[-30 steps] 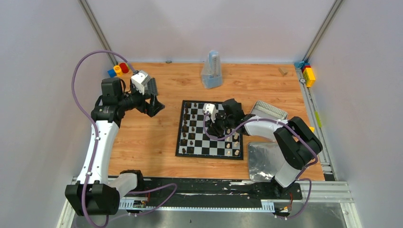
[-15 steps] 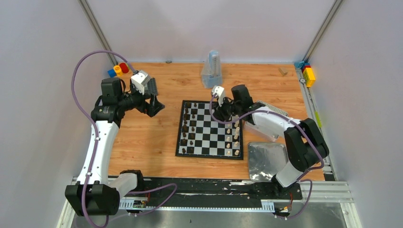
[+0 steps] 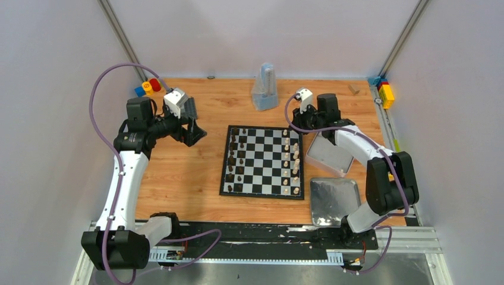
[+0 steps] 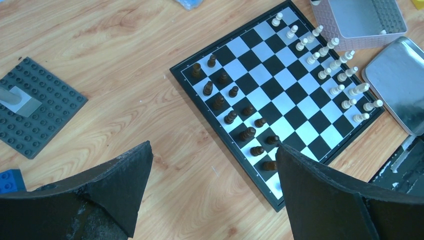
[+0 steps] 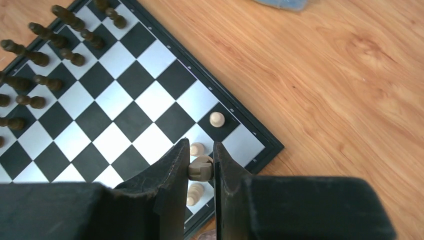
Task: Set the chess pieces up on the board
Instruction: Place the chess piece on the chessboard.
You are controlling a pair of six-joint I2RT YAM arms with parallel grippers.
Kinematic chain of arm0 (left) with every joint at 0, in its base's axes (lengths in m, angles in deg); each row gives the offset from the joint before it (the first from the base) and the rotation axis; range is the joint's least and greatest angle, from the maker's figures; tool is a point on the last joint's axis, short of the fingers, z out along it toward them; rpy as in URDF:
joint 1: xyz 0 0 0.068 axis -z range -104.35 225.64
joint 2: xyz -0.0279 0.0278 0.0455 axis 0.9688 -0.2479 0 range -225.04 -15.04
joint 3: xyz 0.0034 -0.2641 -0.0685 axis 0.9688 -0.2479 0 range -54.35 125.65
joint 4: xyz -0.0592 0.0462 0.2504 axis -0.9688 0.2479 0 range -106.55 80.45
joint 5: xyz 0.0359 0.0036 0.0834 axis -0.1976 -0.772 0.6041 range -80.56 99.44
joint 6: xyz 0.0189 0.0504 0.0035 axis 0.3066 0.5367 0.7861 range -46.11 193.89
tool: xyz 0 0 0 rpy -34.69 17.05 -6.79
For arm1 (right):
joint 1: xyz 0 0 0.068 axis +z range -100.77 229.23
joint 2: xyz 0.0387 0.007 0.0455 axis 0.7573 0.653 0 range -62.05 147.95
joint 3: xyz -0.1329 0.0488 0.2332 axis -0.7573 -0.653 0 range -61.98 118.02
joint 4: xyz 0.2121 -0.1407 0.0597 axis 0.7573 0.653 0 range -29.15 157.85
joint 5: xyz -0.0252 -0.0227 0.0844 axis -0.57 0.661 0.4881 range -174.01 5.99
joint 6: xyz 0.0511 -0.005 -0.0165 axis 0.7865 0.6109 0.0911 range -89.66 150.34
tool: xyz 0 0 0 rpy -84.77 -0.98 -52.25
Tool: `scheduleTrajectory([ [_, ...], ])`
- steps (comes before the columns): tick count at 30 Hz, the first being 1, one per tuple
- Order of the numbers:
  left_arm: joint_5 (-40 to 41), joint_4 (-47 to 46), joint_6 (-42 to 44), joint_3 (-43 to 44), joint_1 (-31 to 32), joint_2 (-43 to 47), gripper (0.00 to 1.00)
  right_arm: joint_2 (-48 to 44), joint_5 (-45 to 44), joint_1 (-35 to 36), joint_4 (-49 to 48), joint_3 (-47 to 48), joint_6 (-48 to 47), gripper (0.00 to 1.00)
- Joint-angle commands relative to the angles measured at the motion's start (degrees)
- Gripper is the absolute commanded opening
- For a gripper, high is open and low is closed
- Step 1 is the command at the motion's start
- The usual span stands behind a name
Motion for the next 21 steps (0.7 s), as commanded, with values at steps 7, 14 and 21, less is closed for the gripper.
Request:
scheduleTrajectory([
  [7, -2.68, -0.33, -1.46, 2.03, -0.30, 1.31, 1.00, 3.85, -2.11, -2.50, 0.94, 1.85, 2.43, 0.00],
  [14, -2.84, -0.46, -1.61, 1.82, -0.30, 1.60, 1.00, 6.30, -1.20, -2.96, 0.47, 0.96, 3.27, 0.02],
  [21, -3.09, -0.61, -1.76, 1.42, -0.35, 1.89, 1.00, 7.16, -0.98, -2.94, -0.15, -0.79, 3.53, 0.03],
])
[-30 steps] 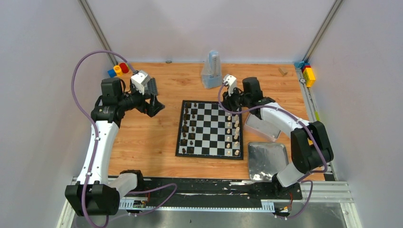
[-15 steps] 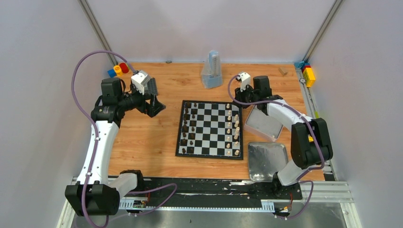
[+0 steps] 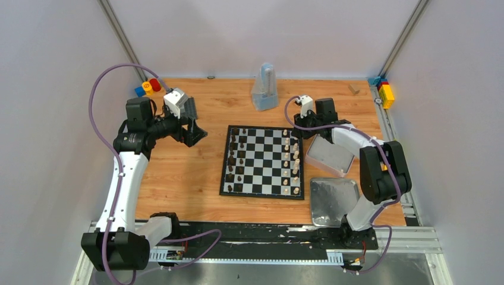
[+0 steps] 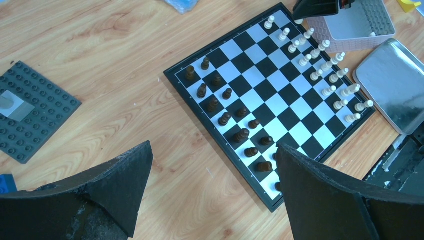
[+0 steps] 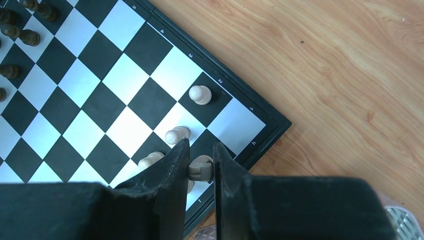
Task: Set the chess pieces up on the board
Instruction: Place the chess piece on the chessboard.
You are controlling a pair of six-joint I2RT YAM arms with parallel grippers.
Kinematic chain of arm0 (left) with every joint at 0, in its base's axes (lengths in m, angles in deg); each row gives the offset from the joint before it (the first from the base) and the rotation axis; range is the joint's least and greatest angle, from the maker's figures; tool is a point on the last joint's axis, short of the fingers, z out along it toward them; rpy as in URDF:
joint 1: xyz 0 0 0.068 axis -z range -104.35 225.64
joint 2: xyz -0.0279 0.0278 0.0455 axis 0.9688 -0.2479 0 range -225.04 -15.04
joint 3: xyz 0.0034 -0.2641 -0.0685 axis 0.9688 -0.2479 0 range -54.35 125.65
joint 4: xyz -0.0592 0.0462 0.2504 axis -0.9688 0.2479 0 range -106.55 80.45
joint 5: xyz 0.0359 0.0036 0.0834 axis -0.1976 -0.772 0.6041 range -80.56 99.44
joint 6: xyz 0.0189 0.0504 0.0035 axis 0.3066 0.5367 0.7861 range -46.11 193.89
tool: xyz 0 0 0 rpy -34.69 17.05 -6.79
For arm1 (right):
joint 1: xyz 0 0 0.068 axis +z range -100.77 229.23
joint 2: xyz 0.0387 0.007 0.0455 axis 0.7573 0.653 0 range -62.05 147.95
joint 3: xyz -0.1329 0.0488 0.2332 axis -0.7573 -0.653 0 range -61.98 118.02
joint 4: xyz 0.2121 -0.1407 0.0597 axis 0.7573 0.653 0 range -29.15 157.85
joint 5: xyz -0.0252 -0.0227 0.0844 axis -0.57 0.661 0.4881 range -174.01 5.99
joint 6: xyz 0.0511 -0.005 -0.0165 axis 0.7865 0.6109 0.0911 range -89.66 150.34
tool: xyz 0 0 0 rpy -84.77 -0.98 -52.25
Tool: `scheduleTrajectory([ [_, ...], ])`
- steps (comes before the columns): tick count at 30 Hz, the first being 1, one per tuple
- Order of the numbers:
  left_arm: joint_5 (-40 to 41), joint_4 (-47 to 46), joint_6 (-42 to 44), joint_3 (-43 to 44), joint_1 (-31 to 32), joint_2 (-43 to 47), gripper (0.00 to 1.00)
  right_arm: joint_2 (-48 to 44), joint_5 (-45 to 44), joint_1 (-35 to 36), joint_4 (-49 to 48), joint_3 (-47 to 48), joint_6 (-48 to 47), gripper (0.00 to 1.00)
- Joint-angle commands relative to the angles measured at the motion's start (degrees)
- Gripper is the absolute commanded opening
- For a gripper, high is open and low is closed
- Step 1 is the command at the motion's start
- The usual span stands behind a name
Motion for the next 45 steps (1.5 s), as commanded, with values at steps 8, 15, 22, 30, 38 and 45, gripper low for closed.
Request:
scheduleTrajectory([
  [8, -1.66, -0.94, -1.00, 0.73, -0.35, 2.04, 1.00, 1.72, 0.83, -0.19, -1.52, -0.62, 1.49, 0.05],
  [15, -1.67, -0.94, -0.97, 0.50, -0.35, 2.33, 1.00, 3.60, 0.03, -0.20, 0.86, 1.21, 1.67, 0.09],
  [22, -1.62, -1.21, -0.98, 0.23, -0.35, 2.22, 1.00, 3.73, 0.58, 0.00, 0.81, 1.54, 1.78, 0.12],
  [30, -1.68, -1.33, -0.99, -0.18, -0.34, 2.58, 1.00, 3.65, 1.00, 0.13, -0.15, 1.67, 1.87, 0.12],
  [38, -1.66, -1.34, -0.90, -0.22, -0.35, 2.49, 1.00, 4.43, 0.46, 0.79, -0.71, 2.41, 1.69, 0.12],
  [45, -1.59, -1.12, -0.71, -0.33, -0.32, 2.70, 1.00, 4.61, 0.04, 1.05, -0.95, 2.52, 1.53, 0.13],
])
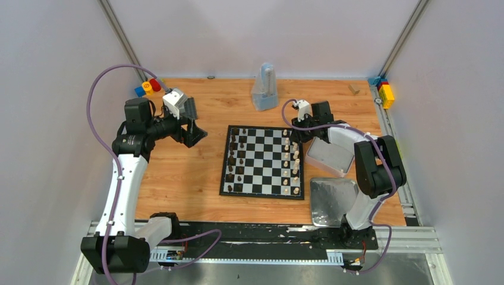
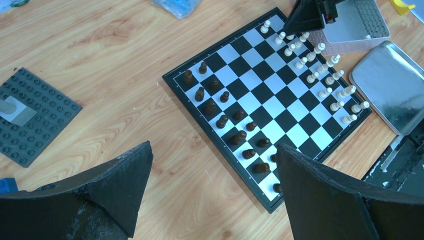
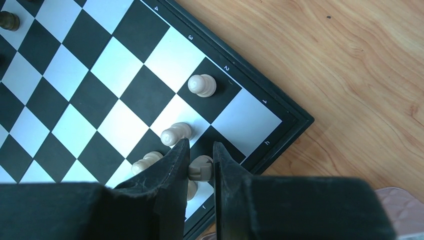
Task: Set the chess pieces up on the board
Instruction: Place the chess piece on the chessboard.
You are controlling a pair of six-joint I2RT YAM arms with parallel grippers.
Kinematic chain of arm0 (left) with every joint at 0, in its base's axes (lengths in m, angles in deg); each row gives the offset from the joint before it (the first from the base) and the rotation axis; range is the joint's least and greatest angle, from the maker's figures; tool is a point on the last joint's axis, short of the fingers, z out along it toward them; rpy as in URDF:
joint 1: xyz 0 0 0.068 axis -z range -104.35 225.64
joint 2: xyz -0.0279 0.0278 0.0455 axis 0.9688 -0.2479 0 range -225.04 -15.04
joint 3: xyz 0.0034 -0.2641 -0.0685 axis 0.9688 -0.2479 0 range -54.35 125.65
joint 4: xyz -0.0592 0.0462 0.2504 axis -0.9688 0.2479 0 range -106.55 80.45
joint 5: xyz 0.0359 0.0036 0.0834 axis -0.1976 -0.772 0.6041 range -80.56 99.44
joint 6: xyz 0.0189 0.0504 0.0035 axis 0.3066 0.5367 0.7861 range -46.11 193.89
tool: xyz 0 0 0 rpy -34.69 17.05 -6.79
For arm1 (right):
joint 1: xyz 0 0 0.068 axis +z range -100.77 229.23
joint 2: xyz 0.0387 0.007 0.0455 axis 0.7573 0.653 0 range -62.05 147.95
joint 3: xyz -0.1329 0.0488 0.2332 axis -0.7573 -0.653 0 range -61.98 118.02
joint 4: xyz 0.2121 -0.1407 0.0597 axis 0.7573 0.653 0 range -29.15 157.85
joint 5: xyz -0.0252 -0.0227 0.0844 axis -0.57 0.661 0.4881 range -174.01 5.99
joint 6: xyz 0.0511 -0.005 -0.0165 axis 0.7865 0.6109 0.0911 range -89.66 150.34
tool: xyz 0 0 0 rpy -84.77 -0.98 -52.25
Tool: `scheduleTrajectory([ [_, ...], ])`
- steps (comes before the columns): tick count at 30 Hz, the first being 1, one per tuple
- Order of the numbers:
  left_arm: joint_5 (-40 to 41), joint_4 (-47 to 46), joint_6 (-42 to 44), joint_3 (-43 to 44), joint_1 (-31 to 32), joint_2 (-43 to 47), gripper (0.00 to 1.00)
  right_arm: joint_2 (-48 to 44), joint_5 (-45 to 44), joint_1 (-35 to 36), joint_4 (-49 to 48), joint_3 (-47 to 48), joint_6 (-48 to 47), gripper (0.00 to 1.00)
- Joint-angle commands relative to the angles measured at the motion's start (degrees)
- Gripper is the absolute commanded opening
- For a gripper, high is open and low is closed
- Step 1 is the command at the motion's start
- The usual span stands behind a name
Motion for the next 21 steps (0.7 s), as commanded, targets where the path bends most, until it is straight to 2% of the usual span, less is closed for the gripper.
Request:
scheduleTrajectory([
  [1, -1.02, -0.97, -0.43, -0.33, -0.29, 1.36, 1.00, 0.69, -0.32, 0.54, -1.89, 2.42, 0.44, 0.14],
  [12, -0.99, -0.86, -0.18, -0.35, -0.35, 1.53, 1.00, 0.27, -1.17, 0.81, -2.24, 2.27, 0.27, 0.34],
  [21, -1.21, -0.63, -0.33, 0.02, -0.33, 1.34, 1.00, -2.40, -2.57, 0.78, -2.18, 2.08, -0.50, 0.37],
])
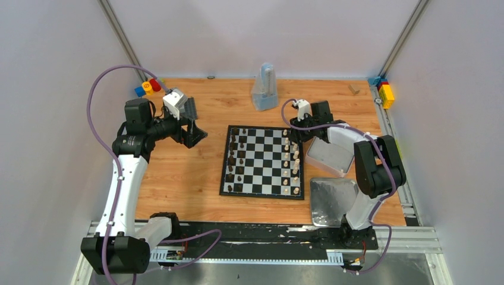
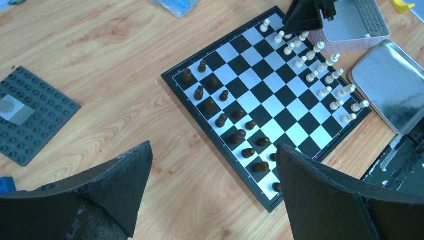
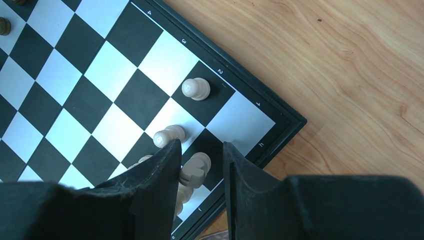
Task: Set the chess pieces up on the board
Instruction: Place the chess piece on the chessboard, then adjust the storage box at the center of the board.
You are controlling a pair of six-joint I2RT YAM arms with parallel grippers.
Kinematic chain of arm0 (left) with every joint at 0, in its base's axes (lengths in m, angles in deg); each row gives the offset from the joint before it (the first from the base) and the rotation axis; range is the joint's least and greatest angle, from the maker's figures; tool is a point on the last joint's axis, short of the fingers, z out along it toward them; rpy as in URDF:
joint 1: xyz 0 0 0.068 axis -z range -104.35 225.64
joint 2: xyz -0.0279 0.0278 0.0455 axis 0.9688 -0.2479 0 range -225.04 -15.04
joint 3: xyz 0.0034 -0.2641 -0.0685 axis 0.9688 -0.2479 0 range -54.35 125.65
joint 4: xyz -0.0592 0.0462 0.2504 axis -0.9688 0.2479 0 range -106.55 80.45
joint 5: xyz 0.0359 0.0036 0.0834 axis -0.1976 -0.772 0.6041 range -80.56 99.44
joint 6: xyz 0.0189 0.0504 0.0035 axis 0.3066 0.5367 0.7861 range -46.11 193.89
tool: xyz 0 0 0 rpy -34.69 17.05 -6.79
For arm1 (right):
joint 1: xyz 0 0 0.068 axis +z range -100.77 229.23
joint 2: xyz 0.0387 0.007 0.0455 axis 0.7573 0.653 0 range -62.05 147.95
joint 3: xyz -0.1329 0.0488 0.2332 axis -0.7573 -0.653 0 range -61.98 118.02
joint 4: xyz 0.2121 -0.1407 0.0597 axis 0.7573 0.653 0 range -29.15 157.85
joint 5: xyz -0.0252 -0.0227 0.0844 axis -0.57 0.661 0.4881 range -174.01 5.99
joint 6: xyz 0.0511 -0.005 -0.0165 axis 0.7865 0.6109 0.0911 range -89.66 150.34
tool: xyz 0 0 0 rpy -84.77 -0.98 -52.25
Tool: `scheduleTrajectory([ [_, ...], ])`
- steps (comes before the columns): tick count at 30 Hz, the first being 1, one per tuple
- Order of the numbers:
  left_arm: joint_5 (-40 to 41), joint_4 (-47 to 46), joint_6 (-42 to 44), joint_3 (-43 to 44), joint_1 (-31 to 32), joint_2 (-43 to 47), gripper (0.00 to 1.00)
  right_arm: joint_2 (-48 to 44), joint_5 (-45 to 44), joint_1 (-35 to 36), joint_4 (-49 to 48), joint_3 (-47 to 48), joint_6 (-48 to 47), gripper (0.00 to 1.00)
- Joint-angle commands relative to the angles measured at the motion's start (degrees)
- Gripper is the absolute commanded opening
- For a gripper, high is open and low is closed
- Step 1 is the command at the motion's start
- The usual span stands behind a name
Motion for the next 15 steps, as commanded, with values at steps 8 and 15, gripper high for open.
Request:
scheduleTrajectory([
  [8, -1.27, -0.61, -0.37, 0.75, -0.35, 0.94, 1.00, -8.96, -1.97, -0.30, -0.29, 2.22, -0.43, 0.38],
  [15, -0.93, 1.01, 1.40, 2.19, -0.35, 0.50, 1.00, -18.52, -4.69, -4.49, 5.35, 2.20, -1.38, 0.45],
])
